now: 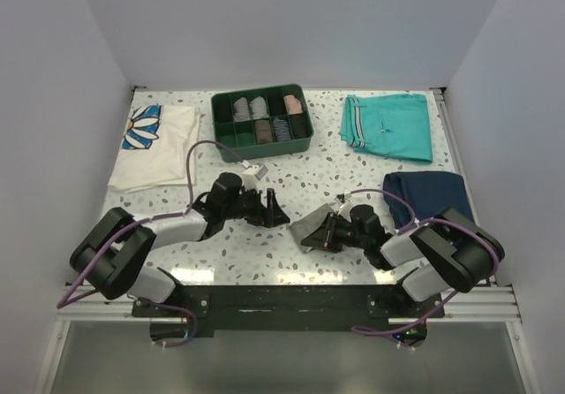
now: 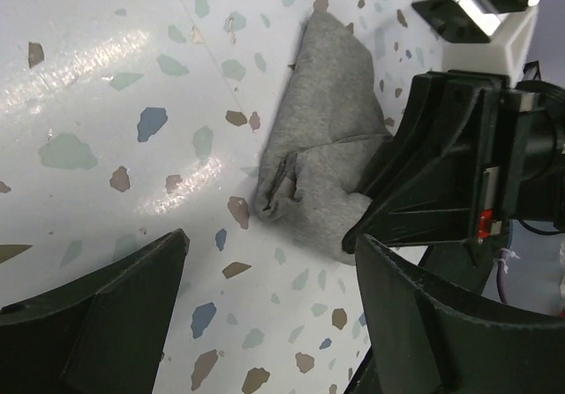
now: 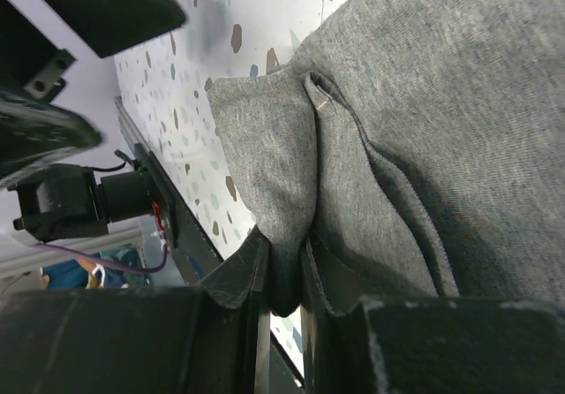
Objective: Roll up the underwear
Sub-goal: Roll the underwear to the center of the board.
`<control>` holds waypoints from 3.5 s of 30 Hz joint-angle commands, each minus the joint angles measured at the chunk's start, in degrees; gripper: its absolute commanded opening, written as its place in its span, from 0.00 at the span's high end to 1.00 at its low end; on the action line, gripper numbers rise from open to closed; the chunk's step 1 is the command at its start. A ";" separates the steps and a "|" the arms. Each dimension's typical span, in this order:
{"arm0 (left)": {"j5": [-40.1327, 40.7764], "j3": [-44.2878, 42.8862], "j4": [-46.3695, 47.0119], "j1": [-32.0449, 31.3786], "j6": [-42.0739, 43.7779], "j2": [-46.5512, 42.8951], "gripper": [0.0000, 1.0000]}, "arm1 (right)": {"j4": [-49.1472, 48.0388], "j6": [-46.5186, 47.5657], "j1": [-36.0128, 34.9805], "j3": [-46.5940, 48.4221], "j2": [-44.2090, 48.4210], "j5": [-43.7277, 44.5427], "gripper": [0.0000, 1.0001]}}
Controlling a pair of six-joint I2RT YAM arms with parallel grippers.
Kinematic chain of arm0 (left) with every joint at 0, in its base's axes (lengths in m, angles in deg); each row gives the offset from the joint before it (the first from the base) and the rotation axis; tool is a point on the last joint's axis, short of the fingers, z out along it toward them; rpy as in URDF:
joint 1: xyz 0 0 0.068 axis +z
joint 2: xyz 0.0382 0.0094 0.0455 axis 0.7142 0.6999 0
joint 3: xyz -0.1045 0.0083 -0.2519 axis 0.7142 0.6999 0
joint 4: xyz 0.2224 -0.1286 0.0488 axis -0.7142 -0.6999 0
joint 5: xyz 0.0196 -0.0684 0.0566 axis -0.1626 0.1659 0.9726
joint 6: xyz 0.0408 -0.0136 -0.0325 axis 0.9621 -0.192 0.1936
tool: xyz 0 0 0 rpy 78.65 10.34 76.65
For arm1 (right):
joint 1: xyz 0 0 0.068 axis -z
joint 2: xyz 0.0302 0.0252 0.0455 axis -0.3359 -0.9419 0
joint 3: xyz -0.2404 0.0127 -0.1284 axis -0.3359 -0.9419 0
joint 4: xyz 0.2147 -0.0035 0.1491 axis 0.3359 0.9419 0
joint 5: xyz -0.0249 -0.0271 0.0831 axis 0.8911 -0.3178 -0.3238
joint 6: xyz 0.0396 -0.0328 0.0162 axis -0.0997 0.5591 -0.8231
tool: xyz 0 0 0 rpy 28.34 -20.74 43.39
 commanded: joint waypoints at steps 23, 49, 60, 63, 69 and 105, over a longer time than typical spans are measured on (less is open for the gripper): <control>-3.36 -4.52 7.22 -5.62 -2.92 18.20 0.27 | 16.26 6.70 0.26 1.73 8.44 3.13 0.95; 4.56 -13.92 -7.72 -11.07 0.07 17.67 1.00 | 66.25 30.60 -7.55 23.85 23.72 24.00 0.30; 4.82 -15.94 -10.53 -11.25 0.51 16.88 1.00 | 73.84 38.16 -21.44 33.54 17.32 40.91 0.27; 4.82 -16.38 -10.98 -11.16 0.60 16.88 1.00 | 73.39 39.13 -24.26 34.25 15.03 42.85 0.27; 4.47 -16.73 -11.24 -11.16 0.86 17.32 1.00 | 73.48 41.85 -28.04 37.75 10.29 46.27 0.28; 7.01 -15.24 -12.12 -9.41 -1.25 13.99 0.65 | 66.02 30.79 -32.26 29.86 2.10 50.24 0.80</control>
